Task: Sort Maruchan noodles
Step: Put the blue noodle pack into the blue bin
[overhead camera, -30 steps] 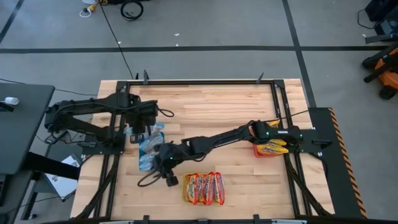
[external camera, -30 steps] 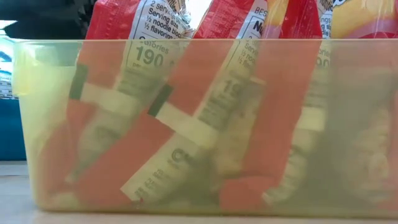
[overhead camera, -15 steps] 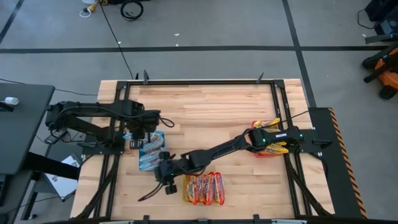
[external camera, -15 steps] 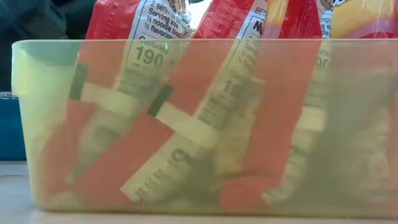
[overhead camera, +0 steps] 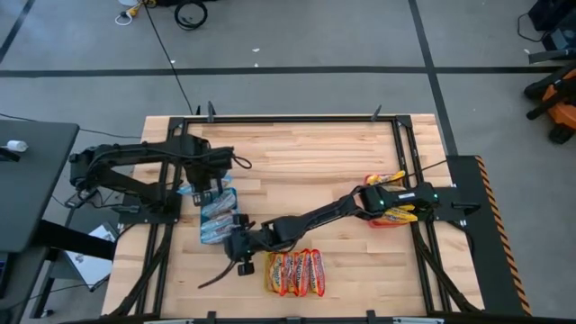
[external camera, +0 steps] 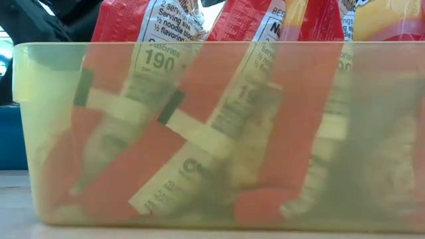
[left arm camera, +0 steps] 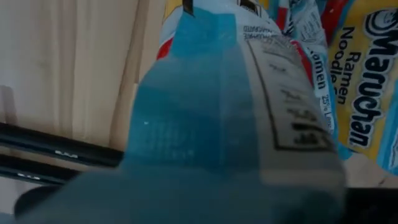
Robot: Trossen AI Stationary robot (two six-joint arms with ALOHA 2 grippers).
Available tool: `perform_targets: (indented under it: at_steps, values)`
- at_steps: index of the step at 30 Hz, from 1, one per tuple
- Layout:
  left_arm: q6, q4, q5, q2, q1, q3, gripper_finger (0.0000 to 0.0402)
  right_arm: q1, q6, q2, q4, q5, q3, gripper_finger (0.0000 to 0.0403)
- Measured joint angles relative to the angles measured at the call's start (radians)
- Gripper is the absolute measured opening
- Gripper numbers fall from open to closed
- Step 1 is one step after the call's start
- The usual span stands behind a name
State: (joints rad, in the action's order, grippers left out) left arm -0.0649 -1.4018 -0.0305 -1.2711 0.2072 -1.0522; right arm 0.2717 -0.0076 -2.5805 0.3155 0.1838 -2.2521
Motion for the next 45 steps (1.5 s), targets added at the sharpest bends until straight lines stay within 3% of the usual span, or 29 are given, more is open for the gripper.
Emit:
perform_targets:
  at_steps: [5,11,15,20,25,30,35,38,45]
  values:
    - [0.052,-0.067,0.003,0.001,0.023,-0.002,0.0078,0.013,-0.106,0.060,0.036,0.215,0.002,0.0176]
    - [0.057,-0.169,-0.003,0.045,0.034,-0.032,0.0078,-0.059,-0.165,0.125,0.050,0.232,0.000,0.0178]
    - [0.057,-0.170,-0.001,0.099,0.034,-0.076,0.0078,-0.127,-0.250,0.127,-0.031,0.097,0.001,0.0183]
    - [0.015,-0.169,0.004,0.153,0.055,-0.153,0.0078,-0.208,-0.241,0.055,-0.267,-0.051,-0.001,0.0185]
    - [0.005,-0.170,0.121,0.161,0.127,-0.151,0.0078,-0.259,-0.240,0.027,-0.309,-0.178,0.001,0.0185]
    - [0.004,-0.171,0.132,0.133,0.186,-0.150,0.0078,-0.277,-0.258,0.031,-0.270,-0.313,0.000,0.0185]
    - [-0.074,-0.169,0.129,0.134,0.212,-0.117,0.0078,-0.283,-0.299,0.030,-0.123,-0.267,0.000,0.0185]
    - [-0.085,-0.167,0.115,0.134,0.212,-0.036,0.0078,-0.296,-0.272,0.035,-0.038,-0.213,0.000,0.0185]
    - [-0.065,-0.043,0.143,0.126,0.193,0.148,0.0078,-0.314,-0.298,0.082,0.124,-0.227,0.000,0.0185]
